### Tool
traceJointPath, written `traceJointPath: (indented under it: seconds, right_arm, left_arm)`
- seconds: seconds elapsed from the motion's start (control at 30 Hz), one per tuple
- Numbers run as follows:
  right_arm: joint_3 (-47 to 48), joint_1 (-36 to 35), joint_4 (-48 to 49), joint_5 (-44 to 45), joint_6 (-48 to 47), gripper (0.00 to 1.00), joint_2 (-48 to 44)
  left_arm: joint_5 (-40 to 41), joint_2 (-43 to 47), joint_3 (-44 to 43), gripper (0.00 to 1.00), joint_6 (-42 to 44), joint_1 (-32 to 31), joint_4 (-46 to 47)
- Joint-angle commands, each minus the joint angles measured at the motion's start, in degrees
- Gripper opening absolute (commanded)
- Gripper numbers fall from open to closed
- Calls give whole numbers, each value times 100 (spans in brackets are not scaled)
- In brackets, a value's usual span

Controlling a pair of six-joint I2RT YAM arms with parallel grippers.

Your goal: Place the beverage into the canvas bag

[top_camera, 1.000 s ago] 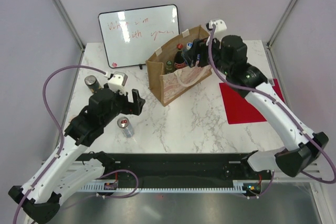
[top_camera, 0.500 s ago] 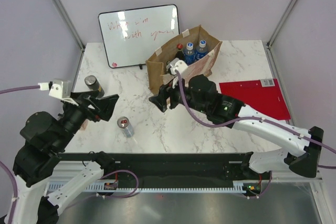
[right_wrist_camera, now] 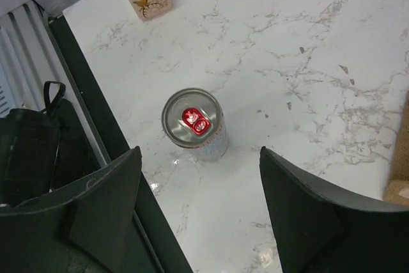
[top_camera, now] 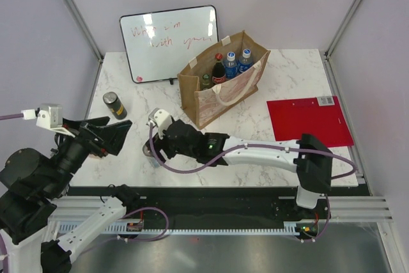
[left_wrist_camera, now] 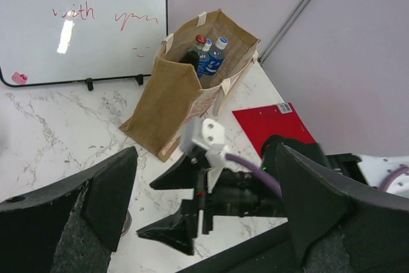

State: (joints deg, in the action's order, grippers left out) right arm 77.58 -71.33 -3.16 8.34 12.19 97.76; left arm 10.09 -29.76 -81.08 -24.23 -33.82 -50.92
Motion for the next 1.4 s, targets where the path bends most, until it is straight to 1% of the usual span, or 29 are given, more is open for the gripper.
traceJointPath:
  seconds: [0.0,0.1,0.2,0.27,0.33,0.57,0.77,0.87,1.0,1.03,1.07,1.13,1.2,1.37]
  right_arm:
    - [626,-232,439,562,-409,83,568]
    - [802,-241,483,634,-541,84,867]
    - [951,-232,500,494,-577,88,1122]
    - [1022,-241,483,423,-533,88,1281]
    - [1057,-250,492,309,-533,88,1395]
    - [1224,-259,369,493,-673,85,1764]
    - [1242,-267,325,528,-691,78,1887]
    - [1233,-276,325,555,-691,70,1879]
    - [1146,-276,395,319,-735,59,1853]
    - [1084,-276,543,196,-718,59,1809]
    - [1040,-276,614,194,-709,59,1791]
    - [1040,-276,658,212,-735,65,1817]
    - [1083,-276,650,273,-761,69,1852]
    - [1242,-276,527,379,-762,72,1949]
  left_arm:
    - [-138,93,-250,95,-302,16,-138]
    - [-191,111,-338,95,-311,16,-216]
    - [-165,154,-356,95,-284,16,-252]
    - [-60,190,-321,95,-258,16,-261]
    - [54,216,-295,95,-240,16,-296]
    - [11,137,-242,95,-240,16,-296]
    - [72,111,-268,95,-275,16,-305]
    - [55,75,-233,95,-284,16,-331]
    - [28,23,-154,95,-337,16,-384]
    - [55,-21,-171,95,-346,16,-419]
    - [63,-56,-171,95,-372,16,-445]
    - [81,-91,-172,95,-390,16,-498]
    - [81,-74,-154,95,-425,16,-481]
    - [11,-48,-119,96,-425,16,-481]
